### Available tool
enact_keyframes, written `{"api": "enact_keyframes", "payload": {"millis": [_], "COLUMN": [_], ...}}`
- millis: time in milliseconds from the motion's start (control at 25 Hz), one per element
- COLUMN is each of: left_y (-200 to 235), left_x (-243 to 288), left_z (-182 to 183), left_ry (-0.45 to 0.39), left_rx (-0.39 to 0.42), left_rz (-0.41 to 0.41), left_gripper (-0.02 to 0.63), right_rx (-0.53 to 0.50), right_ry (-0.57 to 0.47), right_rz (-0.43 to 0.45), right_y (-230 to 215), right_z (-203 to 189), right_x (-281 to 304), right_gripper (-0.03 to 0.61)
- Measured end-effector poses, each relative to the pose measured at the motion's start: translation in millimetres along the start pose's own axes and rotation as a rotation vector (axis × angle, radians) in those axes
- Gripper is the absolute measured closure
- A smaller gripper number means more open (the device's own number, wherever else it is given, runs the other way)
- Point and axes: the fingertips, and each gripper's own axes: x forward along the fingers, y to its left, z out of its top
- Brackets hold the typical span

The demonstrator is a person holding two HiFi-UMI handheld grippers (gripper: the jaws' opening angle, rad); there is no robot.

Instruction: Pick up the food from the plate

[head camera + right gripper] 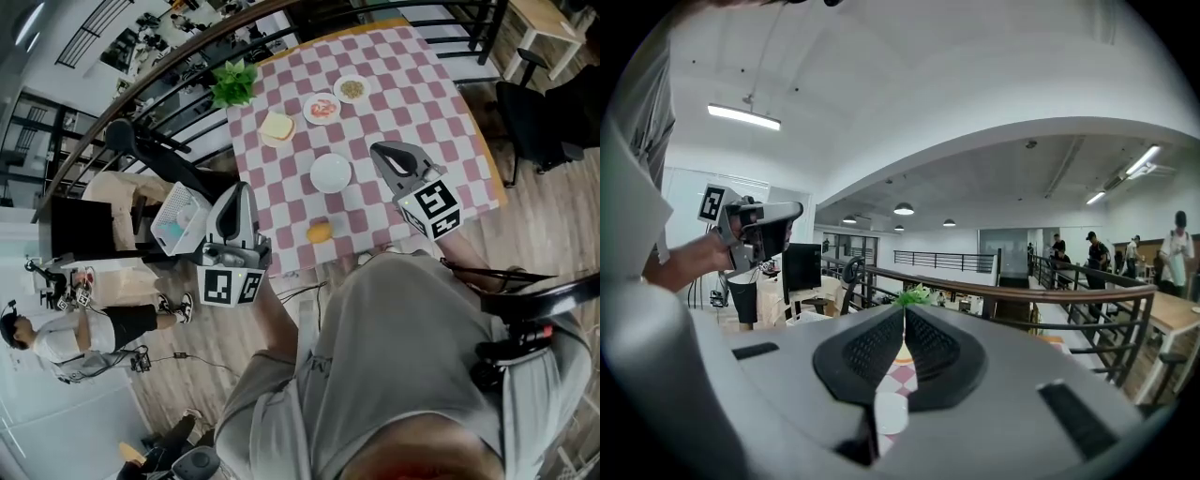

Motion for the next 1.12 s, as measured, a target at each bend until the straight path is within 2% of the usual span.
{"api": "enact_keyframes", "payload": {"millis": [160,320,440,600,800,1120], "left_y": [5,8,-1,-16,-14,-12], "left_x": [1,-2,-5,-7,-11,-15], "left_z": [-14,-27,-37,-31,-21,-15], "left_ry": [0.051,0.084,0.115,0.061,0.039,0.001], "left_rx": [0.007,-0.029,-0.073,-0.128,-0.075,-0.117], "left_rz": [0.026,0.044,0.015,-0.065,-0.065,-0.098], "left_gripper": [0.604,0.604,0.604,0.606,0.605,0.606], "right_rx": [-0.015,-0.026,-0.024,-0.011,-0.014,-0.013], "right_ry": [-0.01,0.0,0.02,0.037,0.043,0.03], "right_rz": [0.008,0.035,0.036,0.013,0.006,-0.022], "right_y": [3,8,9,2,5,11], "right_z": [1,1,-1,-1,1,3], "right_x": [-4,-1,-7,-14,-23,-30], "right_gripper": [0.565,0.565,0.565,0.565,0.565,0.565]}}
